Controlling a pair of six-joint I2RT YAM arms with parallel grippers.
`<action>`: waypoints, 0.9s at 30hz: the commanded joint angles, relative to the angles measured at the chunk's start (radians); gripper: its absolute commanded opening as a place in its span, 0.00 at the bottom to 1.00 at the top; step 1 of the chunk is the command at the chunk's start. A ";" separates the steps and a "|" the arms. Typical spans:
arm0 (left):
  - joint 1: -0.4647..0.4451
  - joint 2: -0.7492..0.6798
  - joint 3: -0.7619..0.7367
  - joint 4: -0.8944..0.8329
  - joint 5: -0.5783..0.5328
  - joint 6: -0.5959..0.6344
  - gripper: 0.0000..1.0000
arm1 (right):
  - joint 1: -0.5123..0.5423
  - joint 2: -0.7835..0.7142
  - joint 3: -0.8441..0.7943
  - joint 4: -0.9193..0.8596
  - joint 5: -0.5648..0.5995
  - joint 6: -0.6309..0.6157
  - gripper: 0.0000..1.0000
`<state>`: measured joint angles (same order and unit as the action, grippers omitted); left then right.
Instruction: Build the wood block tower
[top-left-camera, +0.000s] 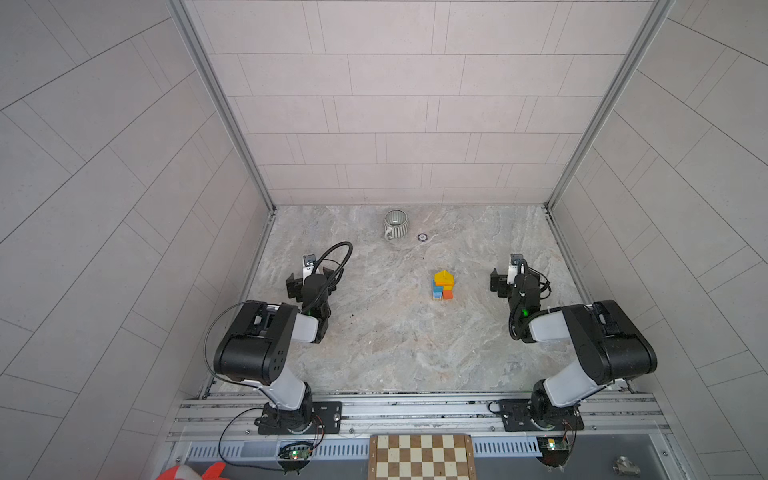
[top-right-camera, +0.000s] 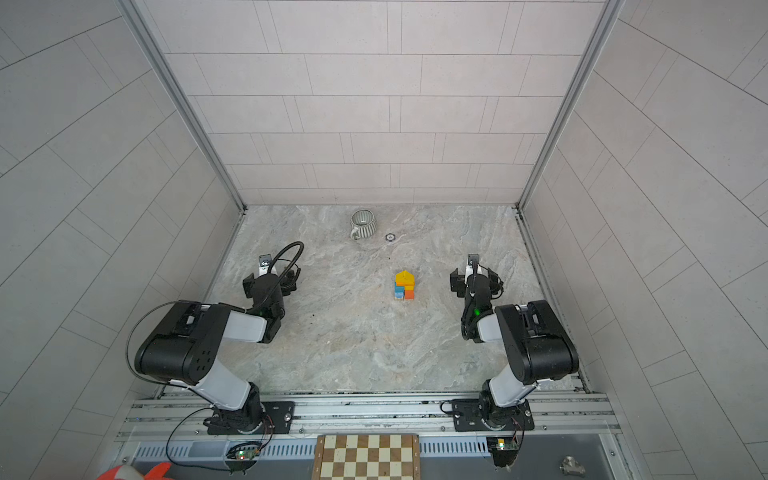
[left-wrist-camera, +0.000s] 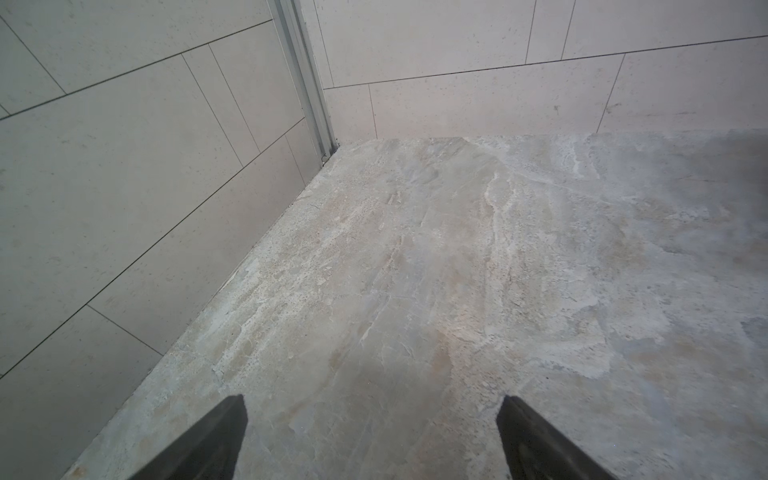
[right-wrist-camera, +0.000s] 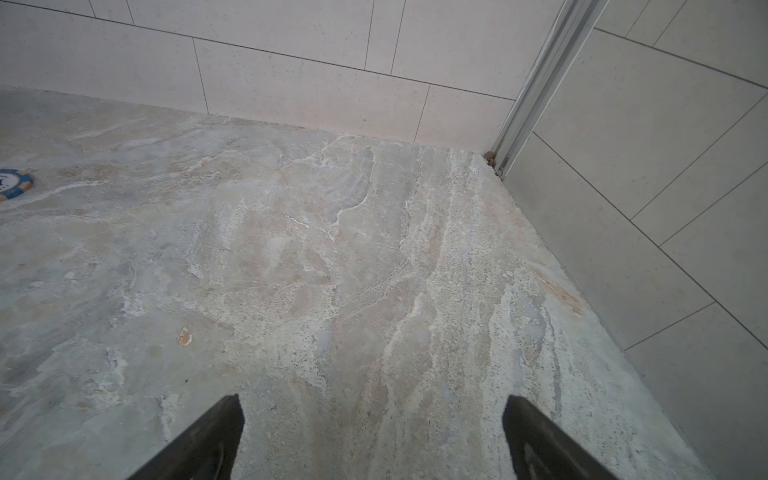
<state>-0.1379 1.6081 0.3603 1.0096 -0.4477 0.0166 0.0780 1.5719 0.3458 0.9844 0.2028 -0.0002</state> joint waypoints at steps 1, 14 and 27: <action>-0.006 -0.003 -0.011 0.042 -0.011 0.002 1.00 | 0.003 0.008 -0.003 0.028 0.009 -0.015 0.99; -0.006 -0.002 -0.015 0.051 -0.014 0.006 1.00 | -0.007 0.007 0.008 0.005 -0.016 -0.008 0.99; -0.010 -0.009 -0.045 0.097 0.074 0.039 1.00 | 0.000 0.006 -0.032 0.078 -0.058 -0.034 0.99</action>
<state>-0.1455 1.6089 0.2344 1.1618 -0.3576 0.0605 0.0757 1.6081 0.2440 1.1526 0.1253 -0.0235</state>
